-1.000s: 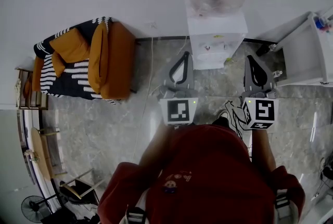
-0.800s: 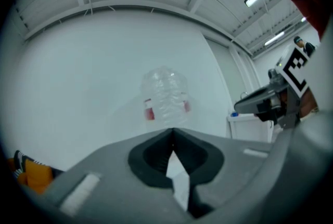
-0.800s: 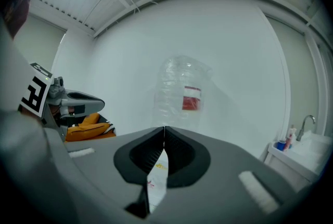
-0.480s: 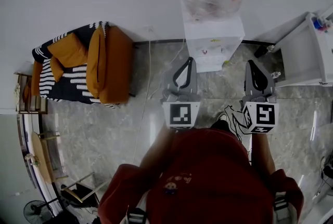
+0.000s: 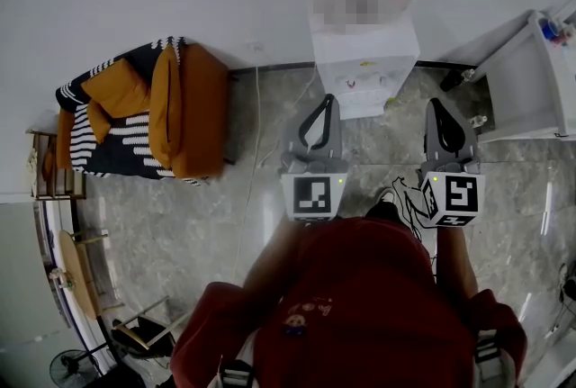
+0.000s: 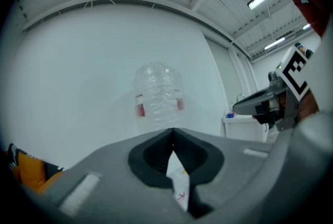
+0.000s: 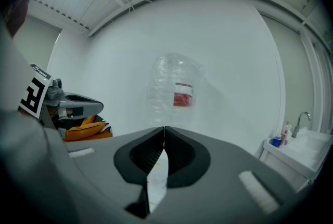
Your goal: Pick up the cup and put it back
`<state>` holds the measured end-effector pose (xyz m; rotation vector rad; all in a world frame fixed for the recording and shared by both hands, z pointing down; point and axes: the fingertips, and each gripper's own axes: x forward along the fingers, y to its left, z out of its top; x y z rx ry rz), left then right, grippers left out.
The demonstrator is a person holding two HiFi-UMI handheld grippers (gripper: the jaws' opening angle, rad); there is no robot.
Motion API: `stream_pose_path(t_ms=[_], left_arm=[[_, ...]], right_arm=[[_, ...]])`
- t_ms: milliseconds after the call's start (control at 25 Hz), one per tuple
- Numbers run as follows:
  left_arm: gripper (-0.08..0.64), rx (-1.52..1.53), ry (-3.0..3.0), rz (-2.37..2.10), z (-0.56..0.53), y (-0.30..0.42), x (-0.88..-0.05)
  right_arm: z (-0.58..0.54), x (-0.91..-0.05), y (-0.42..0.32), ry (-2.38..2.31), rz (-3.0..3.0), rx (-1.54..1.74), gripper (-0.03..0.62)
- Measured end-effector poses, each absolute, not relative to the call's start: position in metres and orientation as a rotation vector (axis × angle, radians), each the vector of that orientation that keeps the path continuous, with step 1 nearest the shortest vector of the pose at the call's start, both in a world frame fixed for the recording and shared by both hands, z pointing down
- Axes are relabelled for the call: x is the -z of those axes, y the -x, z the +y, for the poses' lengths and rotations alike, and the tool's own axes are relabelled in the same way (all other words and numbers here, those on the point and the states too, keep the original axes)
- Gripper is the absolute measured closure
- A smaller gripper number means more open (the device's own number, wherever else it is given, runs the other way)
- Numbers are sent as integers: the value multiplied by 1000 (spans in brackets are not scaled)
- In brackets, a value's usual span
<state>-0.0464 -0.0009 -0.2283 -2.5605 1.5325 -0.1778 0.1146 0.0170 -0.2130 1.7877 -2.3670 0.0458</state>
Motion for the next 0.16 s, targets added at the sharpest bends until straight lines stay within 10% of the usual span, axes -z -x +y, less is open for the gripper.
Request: stream_pose_path(t_ms=[160], left_arm=[[560, 175, 2556, 1525, -2, 41, 227]], right_arm=[[15, 209, -117, -1780, -2369, -47, 589]])
